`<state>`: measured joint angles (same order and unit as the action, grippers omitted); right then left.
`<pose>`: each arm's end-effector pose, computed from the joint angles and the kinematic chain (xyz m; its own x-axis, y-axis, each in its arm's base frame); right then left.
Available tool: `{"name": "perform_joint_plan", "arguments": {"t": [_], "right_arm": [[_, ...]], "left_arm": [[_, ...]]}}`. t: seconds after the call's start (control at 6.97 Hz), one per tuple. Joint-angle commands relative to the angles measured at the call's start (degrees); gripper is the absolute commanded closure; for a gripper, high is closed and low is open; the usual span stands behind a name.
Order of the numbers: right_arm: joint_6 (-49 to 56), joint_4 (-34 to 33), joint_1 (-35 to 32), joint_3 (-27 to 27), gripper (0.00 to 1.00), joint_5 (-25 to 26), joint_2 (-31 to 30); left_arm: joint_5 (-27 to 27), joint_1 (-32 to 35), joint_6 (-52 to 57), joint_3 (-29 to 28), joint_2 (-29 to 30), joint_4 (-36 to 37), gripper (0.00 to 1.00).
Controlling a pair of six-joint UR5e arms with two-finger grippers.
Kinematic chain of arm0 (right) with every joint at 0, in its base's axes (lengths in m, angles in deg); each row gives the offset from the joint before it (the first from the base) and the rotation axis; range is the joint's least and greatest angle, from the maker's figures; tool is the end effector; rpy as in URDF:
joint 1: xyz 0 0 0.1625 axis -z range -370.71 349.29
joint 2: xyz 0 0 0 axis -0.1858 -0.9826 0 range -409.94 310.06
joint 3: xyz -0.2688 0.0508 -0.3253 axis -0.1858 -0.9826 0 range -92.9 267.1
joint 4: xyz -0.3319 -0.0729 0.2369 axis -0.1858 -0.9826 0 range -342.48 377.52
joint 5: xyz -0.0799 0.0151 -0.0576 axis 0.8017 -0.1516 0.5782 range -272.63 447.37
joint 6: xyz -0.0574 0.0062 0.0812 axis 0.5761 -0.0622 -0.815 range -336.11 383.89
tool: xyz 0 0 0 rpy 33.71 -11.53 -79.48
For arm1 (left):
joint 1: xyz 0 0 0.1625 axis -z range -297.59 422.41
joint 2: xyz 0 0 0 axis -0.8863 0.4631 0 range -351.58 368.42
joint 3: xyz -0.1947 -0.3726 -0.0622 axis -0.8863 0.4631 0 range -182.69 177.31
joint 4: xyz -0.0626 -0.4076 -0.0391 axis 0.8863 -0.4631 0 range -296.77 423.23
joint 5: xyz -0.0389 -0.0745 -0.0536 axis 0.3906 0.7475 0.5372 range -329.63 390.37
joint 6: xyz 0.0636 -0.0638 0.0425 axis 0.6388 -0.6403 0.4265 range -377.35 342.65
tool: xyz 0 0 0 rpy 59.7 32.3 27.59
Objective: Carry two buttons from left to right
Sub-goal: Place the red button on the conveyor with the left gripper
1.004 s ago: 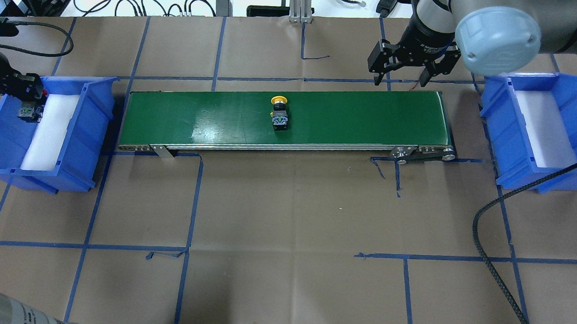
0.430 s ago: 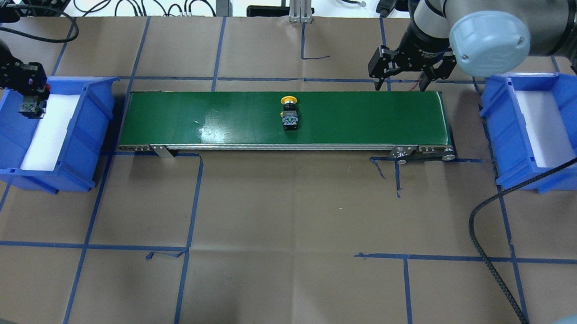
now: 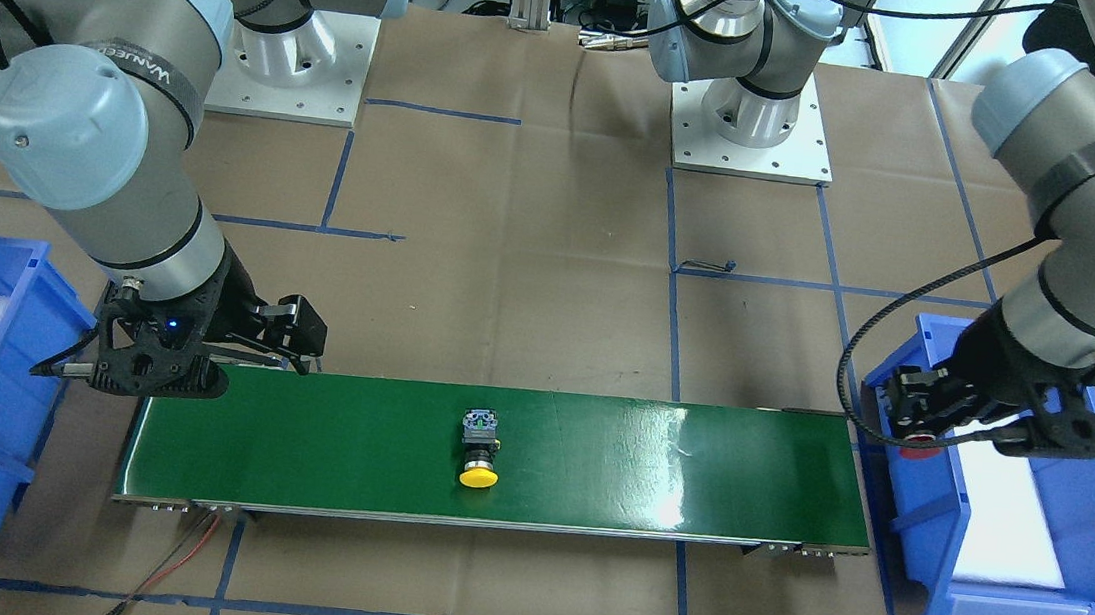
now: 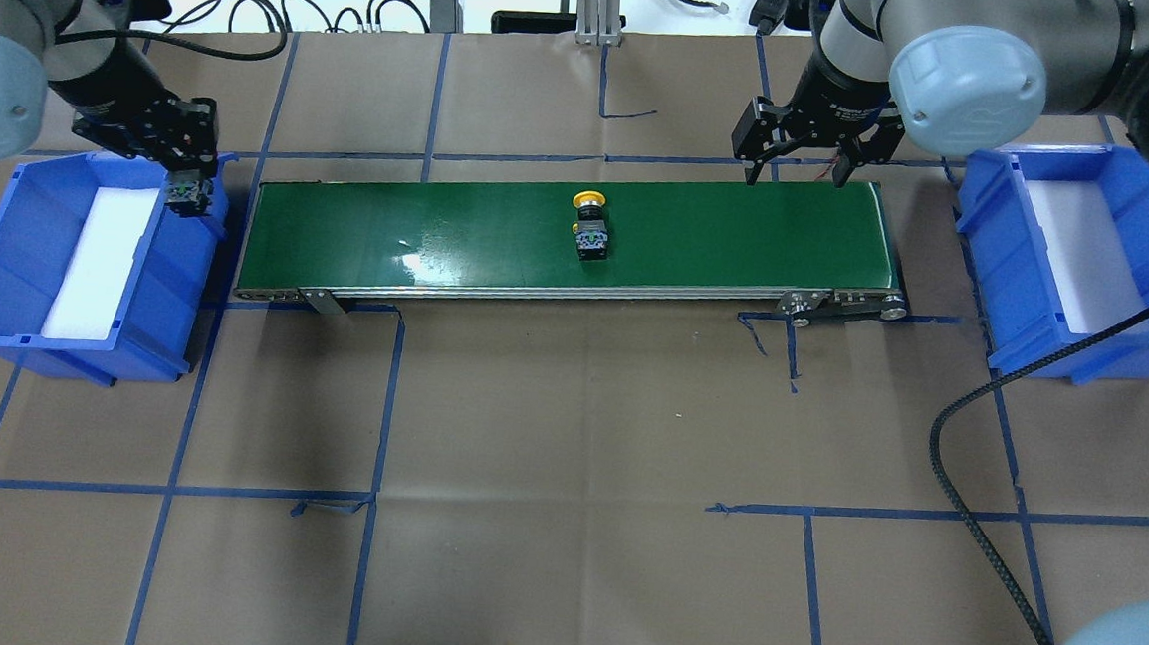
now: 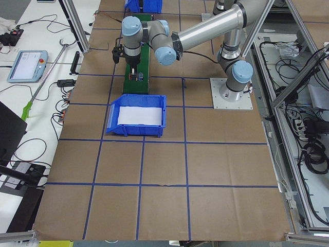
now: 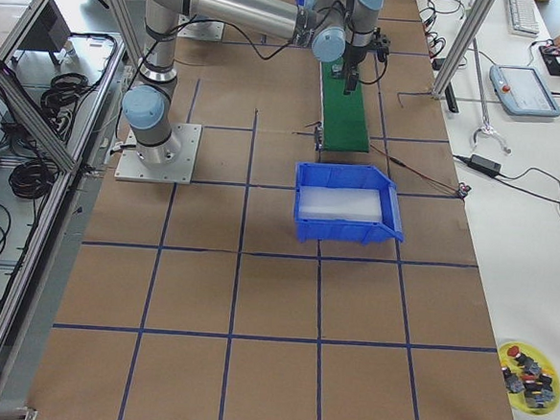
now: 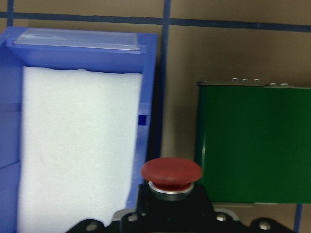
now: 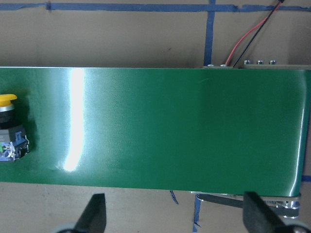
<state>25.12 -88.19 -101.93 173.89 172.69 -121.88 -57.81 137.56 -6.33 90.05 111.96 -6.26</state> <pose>0.1545 -0.6088 0.3683 -0.9957 -0.0439 -0.0811 -0.0427 0.9990 -0.0167 0.0175 -0.5982 0.3738 -0.9977 -0.0650 0.0169 -0.0662 0.9947 -0.0784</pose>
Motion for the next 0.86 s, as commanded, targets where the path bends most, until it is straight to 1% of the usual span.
{"name": "perform_joint_plan", "arguments": {"t": [0.0, 0.29, 0.43, 0.57, 0.72], "right_arm": [[0.0, 0.0, 0.1, -0.1, 0.00, -0.1, 0.3], [0.0, -0.2, 0.1, 0.0, 0.00, -0.1, 0.4], [0.0, -0.2, 0.1, 0.0, 0.00, -0.2, 1.1], [0.0, -0.1, 0.1, 0.0, 0.00, -0.1, 1.3], [0.0, -0.3, 0.1, -0.1, 0.00, -0.1, 1.3]], "left_arm": [[0.1, 6.0, -5.9, 1.5, 1.5, 1.5, 0.97], [0.2, 6.6, -5.9, 2.0, 5.2, 4.9, 0.97], [0.1, 6.6, -5.7, 2.3, 7.5, 8.5, 0.97], [0.0, 6.6, -5.3, 2.6, 9.7, 10.2, 0.97], [-2.0, 6.6, -4.4, 2.8, 10.6, 12.9, 0.97]]}}
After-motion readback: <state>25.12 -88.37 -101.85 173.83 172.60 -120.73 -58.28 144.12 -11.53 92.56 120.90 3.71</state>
